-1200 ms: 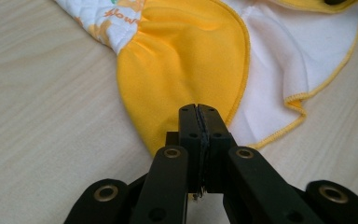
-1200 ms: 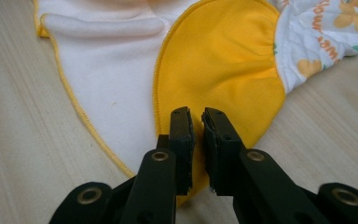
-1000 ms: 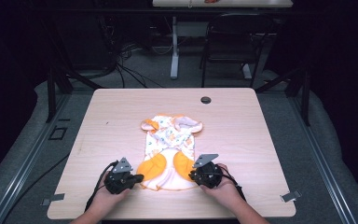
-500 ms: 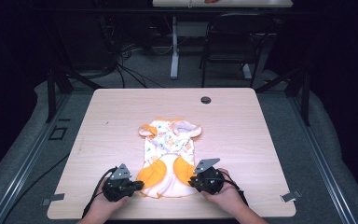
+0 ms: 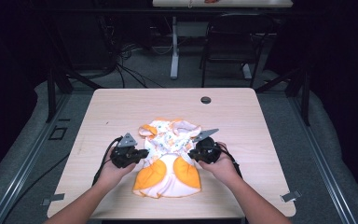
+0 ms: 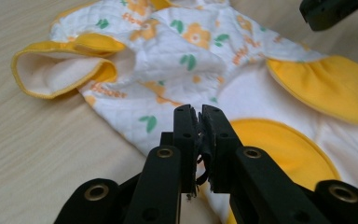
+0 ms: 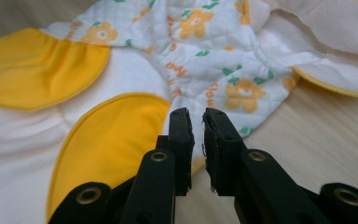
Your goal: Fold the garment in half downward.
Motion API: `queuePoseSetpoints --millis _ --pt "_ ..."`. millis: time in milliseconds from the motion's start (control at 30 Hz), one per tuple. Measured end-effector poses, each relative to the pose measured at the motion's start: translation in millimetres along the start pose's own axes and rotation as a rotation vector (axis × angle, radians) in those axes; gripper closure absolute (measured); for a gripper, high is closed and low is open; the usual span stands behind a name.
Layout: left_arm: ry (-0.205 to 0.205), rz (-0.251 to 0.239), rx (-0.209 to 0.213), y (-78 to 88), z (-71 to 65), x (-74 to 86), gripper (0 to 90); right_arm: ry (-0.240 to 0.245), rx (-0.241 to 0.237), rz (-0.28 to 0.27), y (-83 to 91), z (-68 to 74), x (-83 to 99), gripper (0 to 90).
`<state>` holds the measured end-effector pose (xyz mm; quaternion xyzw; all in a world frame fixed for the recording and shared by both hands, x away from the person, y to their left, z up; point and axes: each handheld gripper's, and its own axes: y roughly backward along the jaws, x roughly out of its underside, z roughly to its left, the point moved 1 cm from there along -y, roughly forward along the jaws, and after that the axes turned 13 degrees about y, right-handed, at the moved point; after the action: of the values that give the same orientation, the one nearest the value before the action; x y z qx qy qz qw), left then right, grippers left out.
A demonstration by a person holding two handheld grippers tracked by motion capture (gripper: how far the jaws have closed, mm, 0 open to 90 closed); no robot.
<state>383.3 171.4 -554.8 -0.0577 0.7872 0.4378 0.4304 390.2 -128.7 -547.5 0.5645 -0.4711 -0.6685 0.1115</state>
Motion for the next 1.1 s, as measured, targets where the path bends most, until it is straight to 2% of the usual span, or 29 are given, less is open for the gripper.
queuePoseSetpoints --millis 33,67,100,133,200,267,500,567,600,633,700,800,833,867,900,933,967,1000,1033,1100 --pt "0.016 0.001 -0.007 -6.5 3.4 -2.3 84.7 0.0 0.0 0.0 0.0 0.0 0.0 80.8" --pt "0.03 0.001 -0.016 -12.9 6.2 -3.6 84.8 -0.016 0.005 0.016 -11.1 -7.0 -1.2 80.7" --pt "0.035 0.011 -0.022 -19.0 8.8 -4.2 84.8 -0.016 0.005 0.016 -11.1 -7.0 -1.2 80.7" --pt "0.043 0.022 -0.032 -29.5 13.1 -2.6 84.7 -0.021 0.004 0.024 -20.9 -11.1 -0.8 80.7" --pt "0.046 0.037 -0.037 -33.6 15.1 -1.1 84.7 -0.029 0.008 0.031 -24.3 -11.8 -0.3 80.7" --pt "0.059 0.057 -0.039 -39.1 18.1 3.4 84.5 -0.012 0.001 0.041 -31.5 -12.2 1.8 80.3" --pt "0.062 0.075 -0.022 -35.1 16.8 6.3 84.5 0.012 -0.019 0.057 -32.5 -9.3 4.9 80.3" --pt "0.048 0.09 -0.02 -32.8 14.1 7.8 84.5 0.021 -0.035 0.071 -30.6 -7.0 5.4 80.2" --pt "0.037 0.114 -0.013 -30.2 11.1 8.6 84.5 0.027 -0.052 0.069 -29.2 -3.4 6.6 80.1" --pt "0.037 0.114 -0.013 -30.2 11.1 8.6 84.5 0.041 -0.065 0.086 -27.3 -2.6 6.6 79.9" --pt "0.031 0.126 -0.013 -27.6 8.9 6.5 84.3 0.045 -0.069 0.085 -25.4 -1.7 6.3 79.9" --pt "0.02 0.097 -0.023 -20.6 13.0 -11.6 83.7 0.035 -0.039 0.043 -8.7 -11.7 -5.7 80.3" --pt "0.02 0.097 -0.023 -20.6 13.0 -11.6 83.7 0.035 -0.039 0.043 -8.7 -11.7 -5.7 80.3" --pt "0.027 0.083 -0.027 -19.6 15.1 -17.9 83.7 0.023 -0.028 0.022 -5.3 -17.4 -10.0 80.6" --pt "0.042 0.056 -0.027 -17.9 19.9 -31.0 83.7 -0.002 -0.01 0.003 -1.3 -29.4 -18.3 80.9" --pt "0.045 0.043 -0.023 -17.8 22.0 -37.1 83.6 -0.017 -0.001 0.003 -0.8 -35.2 -22.2 80.7" --pt "0.045 0.043 -0.023 -17.8 22.0 -37.1 83.5 -0.017 -0.001 0.003 -0.8 -35.2 -22.2 80.7" --pt "0.052 0.032 -0.034 -18.7 25.7 -48.2 83.2 -0.032 0.025 0.003 -2.8 -47.2 -29.1 80.7" --pt "0.052 0.032 -0.034 -18.7 25.7 -48.2 83.1 -0.032 0.025 0.003 -2.8 -47.2 -29.1 80.7" --pt "0.057 0.013 -0.037 -19.5 28.7 -58.6 83.1 -0.069 0.054 -0.006 -5.6 -64.3 -38.8 80.7"
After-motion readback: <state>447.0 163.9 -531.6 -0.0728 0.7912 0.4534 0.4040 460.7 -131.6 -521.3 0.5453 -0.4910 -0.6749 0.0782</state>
